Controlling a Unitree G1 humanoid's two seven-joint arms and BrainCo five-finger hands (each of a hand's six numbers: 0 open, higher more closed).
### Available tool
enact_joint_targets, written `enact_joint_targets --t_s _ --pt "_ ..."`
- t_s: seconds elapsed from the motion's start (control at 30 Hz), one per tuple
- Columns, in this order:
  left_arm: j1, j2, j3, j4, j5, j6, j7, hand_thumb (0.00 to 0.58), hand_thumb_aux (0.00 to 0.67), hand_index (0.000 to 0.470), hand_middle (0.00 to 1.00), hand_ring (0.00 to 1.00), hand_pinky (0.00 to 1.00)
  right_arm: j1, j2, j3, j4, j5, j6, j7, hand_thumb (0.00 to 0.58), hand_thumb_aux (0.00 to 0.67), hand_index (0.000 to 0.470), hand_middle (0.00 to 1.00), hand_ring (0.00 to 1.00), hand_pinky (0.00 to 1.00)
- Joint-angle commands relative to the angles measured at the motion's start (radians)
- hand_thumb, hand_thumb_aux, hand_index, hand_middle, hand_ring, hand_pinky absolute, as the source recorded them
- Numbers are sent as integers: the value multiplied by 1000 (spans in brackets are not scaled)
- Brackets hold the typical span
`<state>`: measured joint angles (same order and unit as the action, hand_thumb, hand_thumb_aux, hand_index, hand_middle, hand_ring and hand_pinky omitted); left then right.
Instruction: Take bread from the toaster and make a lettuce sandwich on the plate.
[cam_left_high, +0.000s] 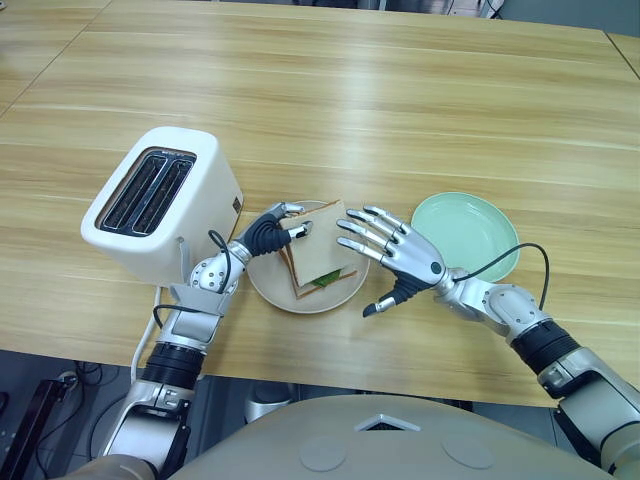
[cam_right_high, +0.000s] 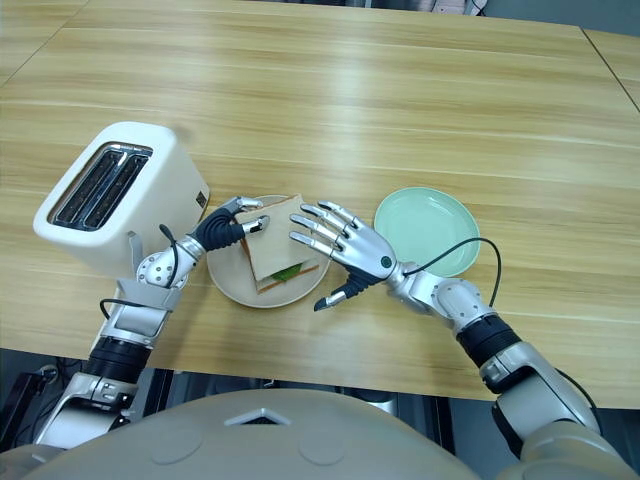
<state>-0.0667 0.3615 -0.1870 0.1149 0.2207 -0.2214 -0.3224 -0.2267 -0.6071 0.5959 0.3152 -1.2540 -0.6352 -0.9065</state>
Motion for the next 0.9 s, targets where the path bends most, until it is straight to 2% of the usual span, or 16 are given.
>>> enact_joint_targets --t_s 0.03,0.6,0.9 --pt "-6 -3 -17 43 17 -2 0 580 670 460 1000 1000 1000 -25 -7 33 49 -21 4 -14 0 0 0 0 0 0" --pt "-22 -19 -29 84 34 -21 6 580 670 460 1000 1000 1000 -185 85 236 245 -107 22 -52 0 0 0 0 0 0" --pt "-22 -27 -44 72 42 -12 4 580 670 460 1000 1000 1000 -200 77 292 242 -104 28 -65 0 0 0 0 0 0"
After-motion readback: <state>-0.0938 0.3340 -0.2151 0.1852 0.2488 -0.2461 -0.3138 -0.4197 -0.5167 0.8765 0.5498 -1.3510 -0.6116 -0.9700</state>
